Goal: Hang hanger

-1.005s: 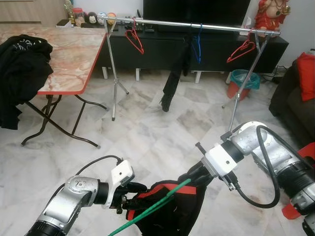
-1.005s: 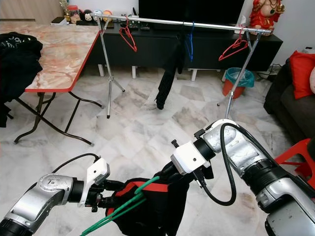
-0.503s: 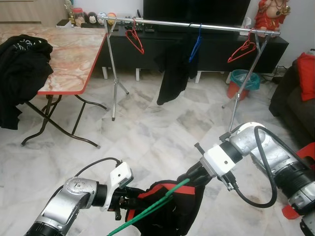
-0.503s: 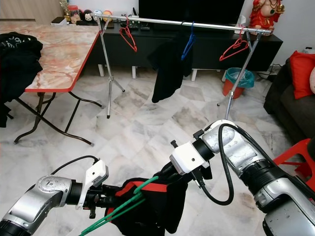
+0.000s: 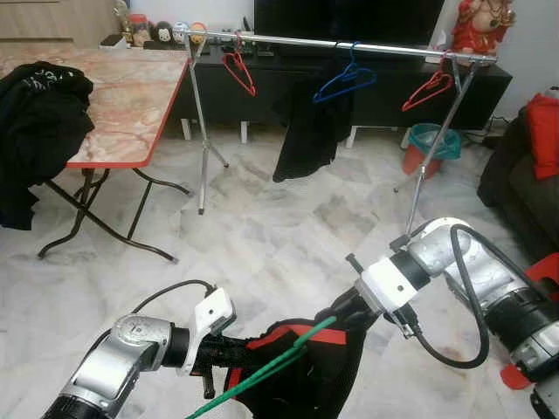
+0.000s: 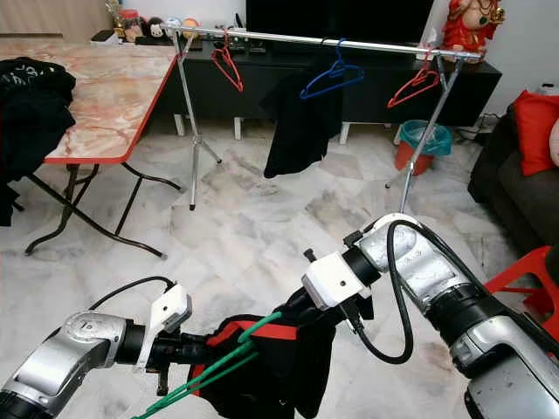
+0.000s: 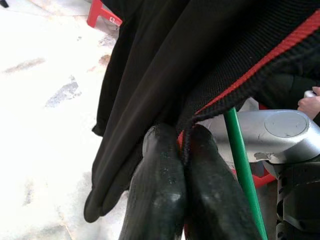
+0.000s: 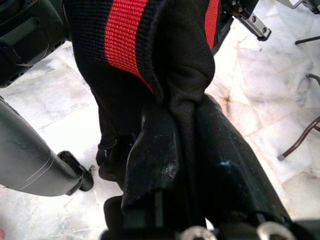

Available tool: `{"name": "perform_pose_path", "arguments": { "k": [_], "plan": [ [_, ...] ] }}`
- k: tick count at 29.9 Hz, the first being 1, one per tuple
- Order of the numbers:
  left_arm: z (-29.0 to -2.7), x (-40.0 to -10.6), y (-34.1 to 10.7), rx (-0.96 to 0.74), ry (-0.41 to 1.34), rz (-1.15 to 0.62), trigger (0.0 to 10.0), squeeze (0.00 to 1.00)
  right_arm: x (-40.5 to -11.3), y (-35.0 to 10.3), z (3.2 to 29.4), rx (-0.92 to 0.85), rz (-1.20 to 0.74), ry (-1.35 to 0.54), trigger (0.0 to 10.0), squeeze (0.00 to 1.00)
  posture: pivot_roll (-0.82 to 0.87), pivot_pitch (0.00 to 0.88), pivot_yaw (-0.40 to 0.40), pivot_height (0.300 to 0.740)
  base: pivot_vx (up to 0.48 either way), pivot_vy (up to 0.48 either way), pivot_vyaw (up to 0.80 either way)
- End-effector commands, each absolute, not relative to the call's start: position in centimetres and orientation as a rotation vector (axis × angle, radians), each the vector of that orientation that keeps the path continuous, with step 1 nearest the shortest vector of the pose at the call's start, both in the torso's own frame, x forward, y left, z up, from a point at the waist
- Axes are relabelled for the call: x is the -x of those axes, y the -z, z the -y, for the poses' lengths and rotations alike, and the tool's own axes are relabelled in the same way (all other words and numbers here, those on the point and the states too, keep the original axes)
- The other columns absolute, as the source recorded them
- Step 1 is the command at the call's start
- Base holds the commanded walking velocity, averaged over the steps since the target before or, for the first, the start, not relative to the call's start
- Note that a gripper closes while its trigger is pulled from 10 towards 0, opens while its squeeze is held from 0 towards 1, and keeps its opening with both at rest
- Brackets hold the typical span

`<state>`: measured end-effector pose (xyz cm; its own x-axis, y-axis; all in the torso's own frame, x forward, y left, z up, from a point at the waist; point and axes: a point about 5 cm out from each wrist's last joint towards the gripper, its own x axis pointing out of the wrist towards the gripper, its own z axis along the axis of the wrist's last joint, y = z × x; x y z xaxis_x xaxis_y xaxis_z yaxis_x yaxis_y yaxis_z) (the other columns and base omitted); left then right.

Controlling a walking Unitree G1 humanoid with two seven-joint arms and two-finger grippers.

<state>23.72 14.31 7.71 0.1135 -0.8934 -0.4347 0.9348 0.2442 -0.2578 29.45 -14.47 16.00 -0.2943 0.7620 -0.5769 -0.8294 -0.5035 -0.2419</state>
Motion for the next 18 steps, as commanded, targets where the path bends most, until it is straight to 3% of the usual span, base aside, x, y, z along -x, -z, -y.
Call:
{"name": "perform_pose_path", "arguments": {
  "k": [1,8,11,12,13,14,15,18],
  "plan": [
    [-14.4,-23.6,-7.9,-0.073,1.344,-0.554,0.0,0.0,-30.0,-17.5,14.5,0.832,-0.065,-1.919,10.0,0.0,0.02,0.0,-0.053,0.74,0.0,0.0,0.0],
    [-14.8,-23.6,-7.7,-0.088,1.318,-0.56,0.0,0.0,-30.1,-17.5,14.5,0.834,-0.065,-1.911,10.0,0.0,0.02,0.0,-0.053,0.74,0.0,0.0,0.0],
    [-15.6,-24.4,-6.8,-0.193,1.206,-0.557,0.0,0.0,-30.2,-17.3,14.6,0.838,-0.072,-1.906,10.0,0.0,0.02,0.0,-0.054,0.74,0.0,0.0,0.0],
    [-15.9,-24.7,-6.4,-0.237,1.157,-0.56,1.1,0.0,-30.1,-17.2,14.7,0.84,-0.079,-1.908,10.0,0.0,0.02,0.0,-0.054,0.74,0.0,0.0,0.0],
    [-16.2,-24.8,-6.1,-0.264,1.131,-0.566,8.9,0.0,-30.0,-17.1,14.8,0.843,-0.088,-1.912,10.0,0.0,0.02,0.0,-0.056,0.74,0.0,0.0,0.0],
    [-16.2,-24.8,-6.1,-0.264,1.131,-0.566,8.9,0.0,-30.0,-17.1,14.8,0.843,-0.088,-1.912,10.0,0.0,0.02,0.0,-0.056,0.74,0.0,0.0,0.0],
    [-16.8,-25.3,-5.6,-0.298,1.051,-0.571,10.0,0.0,-29.9,-16.8,15.1,0.861,-0.11,-1.916,10.0,0.0,0.02,0.0,-0.056,0.74,0.0,0.0,0.0],
    [-17.3,-25.6,-5.3,-0.327,1.0,-0.561,10.0,0.0,-29.9,-16.6,15.2,0.871,-0.122,-1.913,10.0,0.0,0.02,0.0,-0.056,0.74,0.0,0.0,0.0]
  ]
}}
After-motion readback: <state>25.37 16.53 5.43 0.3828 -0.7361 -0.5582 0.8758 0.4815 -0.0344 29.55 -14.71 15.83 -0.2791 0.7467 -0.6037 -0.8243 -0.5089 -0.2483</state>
